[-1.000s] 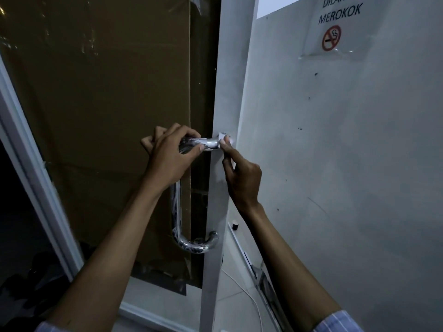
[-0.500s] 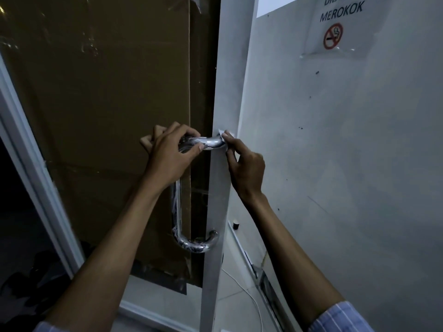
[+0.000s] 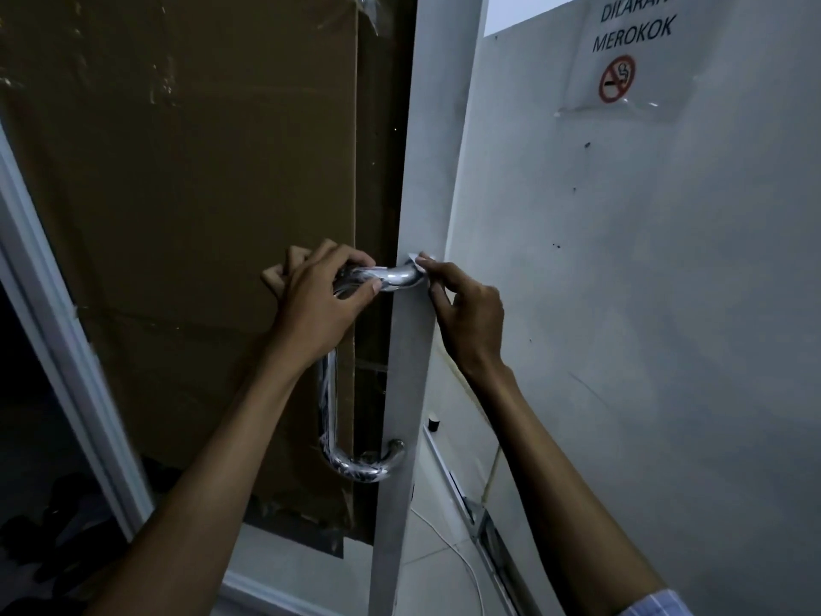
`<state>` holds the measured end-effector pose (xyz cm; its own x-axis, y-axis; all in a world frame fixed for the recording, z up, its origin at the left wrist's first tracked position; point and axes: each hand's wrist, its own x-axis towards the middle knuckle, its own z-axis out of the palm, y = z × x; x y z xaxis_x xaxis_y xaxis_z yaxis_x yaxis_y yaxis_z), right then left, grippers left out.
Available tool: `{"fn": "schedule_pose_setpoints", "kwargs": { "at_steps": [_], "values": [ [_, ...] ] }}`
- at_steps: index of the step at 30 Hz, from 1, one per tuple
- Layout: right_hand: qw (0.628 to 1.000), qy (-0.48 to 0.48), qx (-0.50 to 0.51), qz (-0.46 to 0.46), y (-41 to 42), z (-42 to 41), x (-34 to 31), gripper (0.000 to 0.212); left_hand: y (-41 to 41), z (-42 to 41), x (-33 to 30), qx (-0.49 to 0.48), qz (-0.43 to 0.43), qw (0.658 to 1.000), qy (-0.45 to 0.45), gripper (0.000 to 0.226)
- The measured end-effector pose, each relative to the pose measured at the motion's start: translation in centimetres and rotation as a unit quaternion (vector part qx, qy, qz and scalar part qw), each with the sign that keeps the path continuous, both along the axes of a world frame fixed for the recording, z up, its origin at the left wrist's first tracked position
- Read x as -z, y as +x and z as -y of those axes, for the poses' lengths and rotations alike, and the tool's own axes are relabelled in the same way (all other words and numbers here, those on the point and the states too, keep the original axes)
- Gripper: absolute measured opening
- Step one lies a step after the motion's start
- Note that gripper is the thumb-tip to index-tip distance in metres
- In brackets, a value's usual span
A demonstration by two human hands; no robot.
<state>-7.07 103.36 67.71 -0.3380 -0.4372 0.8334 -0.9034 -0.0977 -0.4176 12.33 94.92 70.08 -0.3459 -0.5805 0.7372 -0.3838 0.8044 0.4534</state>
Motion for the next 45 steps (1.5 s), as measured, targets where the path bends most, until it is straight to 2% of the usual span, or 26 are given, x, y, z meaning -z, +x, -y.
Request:
{"fn": "schedule_pose_setpoints", "kwargs": {
  "at_steps": [3,6,10,17,21,23,26,30,33,37,40,45],
  "values": [
    [0.999,-0.017,-0.018,-0.024,1.1,0.1,0.4,0.034,0.0,0.4,0.1,0.018,-0.009,1.0,0.003,0.023],
    [0.998,-0.03,-0.006,-0.062,1.9,-0.1,1.6,0.037,-0.1,0.3,0.3,-0.006,-0.001,1.0,-0.017,0.019],
    [0.998,-0.059,0.013,-0.011,1.8,0.2,1.8,0.037,-0.2,0.4,0.4,-0.014,-0.001,0.999,-0.034,0.019],
    [0.991,-0.116,0.037,-0.062,4.5,0.7,5.2,0.032,-0.4,1.5,0.5,0.065,-0.016,0.998,0.001,0.028],
    [0.985,-0.149,0.053,-0.067,5.7,1.3,5.0,0.03,-0.6,1.8,0.5,0.078,-0.022,0.997,-0.004,0.02],
    [0.984,-0.146,0.058,-0.077,6.3,1.5,5.0,0.031,-0.6,1.9,0.5,0.077,-0.025,0.997,-0.013,0.017],
    [0.985,-0.145,0.089,-0.041,6.5,1.7,4.5,0.035,-0.9,2.0,0.4,0.061,-0.023,0.998,-0.02,0.017],
    [0.986,-0.108,0.095,-0.079,5.7,1.7,4.5,0.034,-1.2,2.3,0.4,0.06,-0.018,0.998,-0.02,0.016],
    [0.985,-0.099,0.127,-0.064,4.3,1.7,3.6,0.033,-1.2,2.4,0.4,0.048,-0.008,0.999,-0.016,0.019],
    [0.986,-0.071,0.068,-0.138,3.1,1.2,3.0,0.036,-0.8,2.5,0.8,0.057,-0.018,0.998,0.003,0.027],
    [0.993,-0.036,0.067,-0.086,1.5,1.1,1.2,0.037,-0.3,2.4,0.9,0.035,-0.026,0.999,-0.001,0.028],
    [0.994,0.038,0.077,-0.072,0.1,1.1,-0.8,0.03,-0.3,2.0,0.3,0.031,-0.046,0.998,0.017,0.018]
  ]
}}
